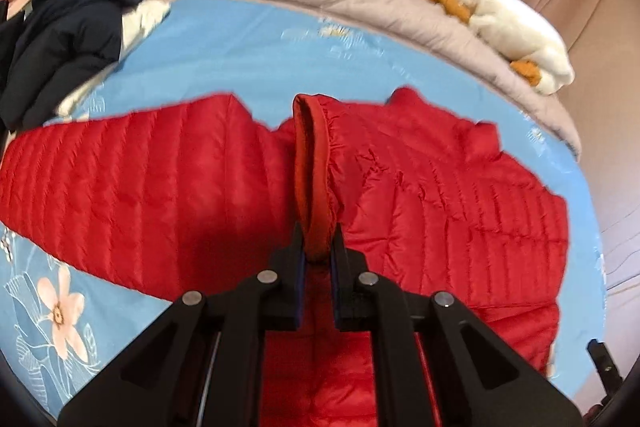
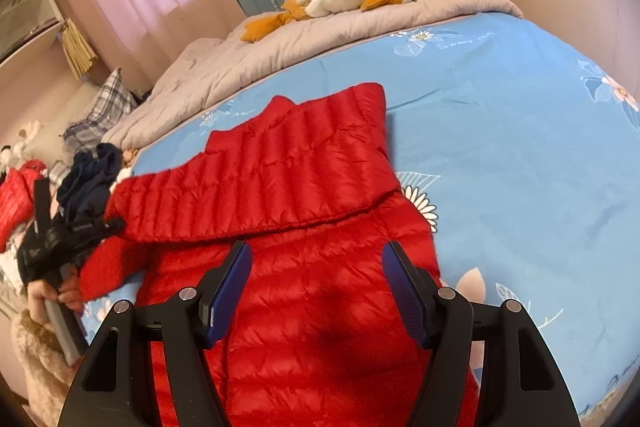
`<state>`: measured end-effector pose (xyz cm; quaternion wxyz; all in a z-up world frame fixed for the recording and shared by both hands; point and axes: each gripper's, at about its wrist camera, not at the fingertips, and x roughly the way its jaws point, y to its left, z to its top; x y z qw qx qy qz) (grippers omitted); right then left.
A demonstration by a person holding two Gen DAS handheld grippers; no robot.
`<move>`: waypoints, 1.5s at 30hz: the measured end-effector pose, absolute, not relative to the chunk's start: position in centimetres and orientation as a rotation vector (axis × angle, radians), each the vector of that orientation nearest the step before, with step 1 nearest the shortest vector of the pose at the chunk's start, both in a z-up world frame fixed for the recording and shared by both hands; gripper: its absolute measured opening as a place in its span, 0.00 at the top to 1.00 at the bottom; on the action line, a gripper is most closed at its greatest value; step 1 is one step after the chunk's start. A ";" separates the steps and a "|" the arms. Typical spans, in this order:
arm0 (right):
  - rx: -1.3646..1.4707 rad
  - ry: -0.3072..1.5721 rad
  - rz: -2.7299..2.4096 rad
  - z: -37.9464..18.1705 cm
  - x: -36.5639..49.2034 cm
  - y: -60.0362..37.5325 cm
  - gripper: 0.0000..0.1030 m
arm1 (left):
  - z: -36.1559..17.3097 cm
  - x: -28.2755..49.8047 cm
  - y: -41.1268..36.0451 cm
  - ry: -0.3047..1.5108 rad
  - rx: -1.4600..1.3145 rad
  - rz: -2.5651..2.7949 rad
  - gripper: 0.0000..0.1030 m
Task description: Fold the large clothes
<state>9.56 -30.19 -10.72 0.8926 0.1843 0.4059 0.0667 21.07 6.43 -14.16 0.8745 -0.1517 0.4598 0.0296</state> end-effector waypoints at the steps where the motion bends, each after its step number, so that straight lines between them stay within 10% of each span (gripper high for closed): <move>1: 0.383 0.845 0.136 -10.7 9.6 -30.1 0.34 | -14.8 21.2 6.4 0.975 -0.315 0.070 0.91; 33: 0.298 0.802 0.072 -8.5 8.0 -29.6 0.34 | -15.1 18.1 7.2 1.001 -0.326 0.103 0.70; 40: 0.209 0.741 0.065 -6.2 7.1 -27.6 0.20 | -10.3 14.2 9.5 0.876 -0.349 0.137 0.17; 45: 0.169 0.686 0.117 -4.1 6.7 -25.6 0.10 | -7.9 11.4 11.4 0.811 -0.359 0.179 0.03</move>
